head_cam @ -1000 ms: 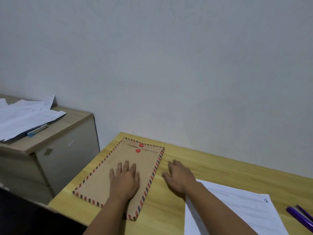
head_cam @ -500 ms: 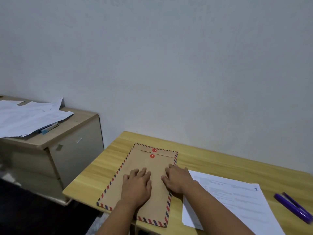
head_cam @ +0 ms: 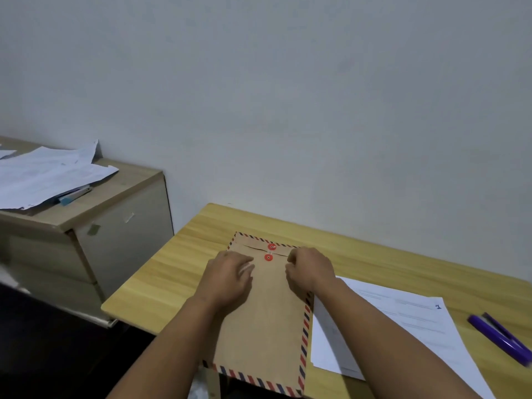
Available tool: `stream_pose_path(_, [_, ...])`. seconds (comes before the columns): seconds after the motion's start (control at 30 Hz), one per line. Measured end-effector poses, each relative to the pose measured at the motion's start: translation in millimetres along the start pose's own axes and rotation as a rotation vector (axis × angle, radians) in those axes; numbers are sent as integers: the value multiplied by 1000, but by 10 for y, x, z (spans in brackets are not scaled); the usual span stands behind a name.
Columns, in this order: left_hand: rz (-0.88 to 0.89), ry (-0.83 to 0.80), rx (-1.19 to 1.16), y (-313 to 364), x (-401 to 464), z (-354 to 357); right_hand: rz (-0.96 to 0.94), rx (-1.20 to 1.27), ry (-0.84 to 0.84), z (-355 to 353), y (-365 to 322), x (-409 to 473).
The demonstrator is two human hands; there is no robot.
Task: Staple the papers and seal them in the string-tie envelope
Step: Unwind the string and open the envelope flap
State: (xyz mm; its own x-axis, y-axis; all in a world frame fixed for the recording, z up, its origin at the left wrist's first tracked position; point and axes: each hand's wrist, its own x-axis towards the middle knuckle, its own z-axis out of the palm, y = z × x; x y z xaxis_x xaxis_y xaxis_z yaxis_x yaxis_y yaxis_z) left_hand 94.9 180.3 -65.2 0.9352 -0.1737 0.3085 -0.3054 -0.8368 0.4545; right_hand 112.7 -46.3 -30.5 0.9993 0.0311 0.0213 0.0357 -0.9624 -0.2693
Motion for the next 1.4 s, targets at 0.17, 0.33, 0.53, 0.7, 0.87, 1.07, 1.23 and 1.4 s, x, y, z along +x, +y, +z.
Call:
stream_pose_path(0.17, [0, -99, 148, -218, 517, 151, -19, 129, -46, 23, -50, 614])
stream_pose_path(0.33, [5, -172, 169, -358, 830, 357, -137, -47, -121, 70, -39, 1108])
stream_pose_path(0.53, [16, -158, 182, -454, 865, 535, -400, -306, -169, -51, -61, 1387])
stream_pose_path(0.7, [22, -146, 181, -465, 857, 543, -497, -393, -148, -31, -88, 1462])
stream_pose_path(0.87, [13, -152, 178, -465, 858, 549, -601, -502, -131, 10, -112, 1530])
stream_pose_path(1.07, [9, -170, 159, -461, 855, 522, -444, -268, -294, 3, -218, 1570])
stream_pose_path(1.23, [2, -169, 146, -462, 860, 516, -357, 191, -293, 93, -296, 1363])
stream_pose_path(1.4, [-3, -189, 172, -432, 854, 497, -276, 647, -378, 147, -291, 1050])
